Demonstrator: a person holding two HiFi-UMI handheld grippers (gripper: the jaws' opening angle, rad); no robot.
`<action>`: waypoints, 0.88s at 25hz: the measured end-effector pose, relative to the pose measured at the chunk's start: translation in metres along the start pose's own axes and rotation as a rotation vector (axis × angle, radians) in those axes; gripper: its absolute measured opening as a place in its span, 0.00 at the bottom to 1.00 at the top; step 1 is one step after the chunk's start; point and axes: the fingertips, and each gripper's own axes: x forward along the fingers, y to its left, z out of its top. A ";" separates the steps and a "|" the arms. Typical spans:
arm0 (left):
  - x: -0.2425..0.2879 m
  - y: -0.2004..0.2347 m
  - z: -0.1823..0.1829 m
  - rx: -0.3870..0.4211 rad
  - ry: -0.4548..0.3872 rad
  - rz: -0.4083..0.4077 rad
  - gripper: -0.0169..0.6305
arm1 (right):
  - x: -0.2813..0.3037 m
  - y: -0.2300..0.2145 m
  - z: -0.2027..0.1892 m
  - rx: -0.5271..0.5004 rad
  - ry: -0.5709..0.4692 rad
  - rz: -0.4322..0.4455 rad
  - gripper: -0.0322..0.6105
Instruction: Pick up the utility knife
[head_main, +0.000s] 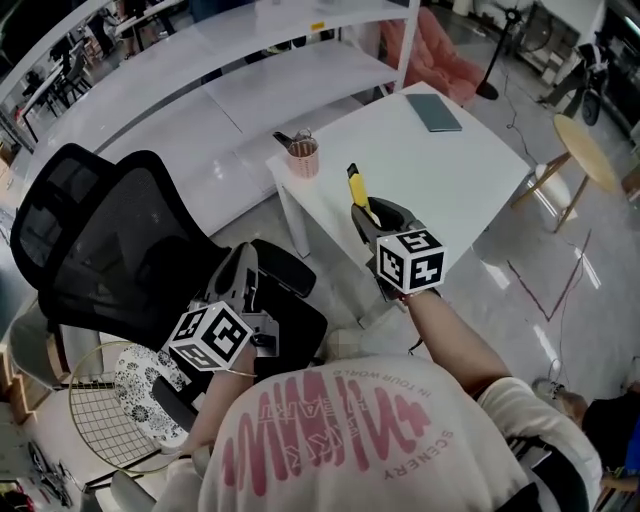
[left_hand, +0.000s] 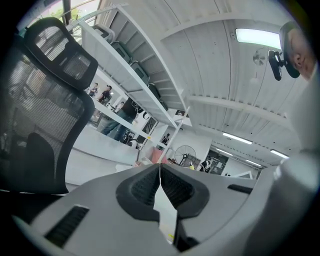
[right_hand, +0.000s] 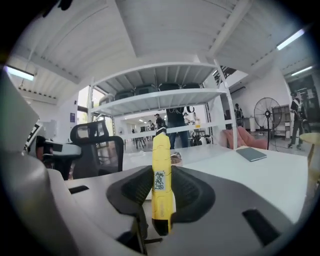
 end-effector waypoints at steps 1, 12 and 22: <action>-0.003 -0.004 0.000 0.005 -0.002 -0.008 0.06 | -0.009 0.004 0.007 0.008 -0.023 -0.002 0.26; -0.049 -0.049 0.005 0.088 -0.052 -0.061 0.06 | -0.101 0.040 0.061 0.073 -0.227 -0.036 0.26; -0.083 -0.071 0.003 0.135 -0.077 -0.109 0.06 | -0.161 0.069 0.055 0.115 -0.306 -0.064 0.26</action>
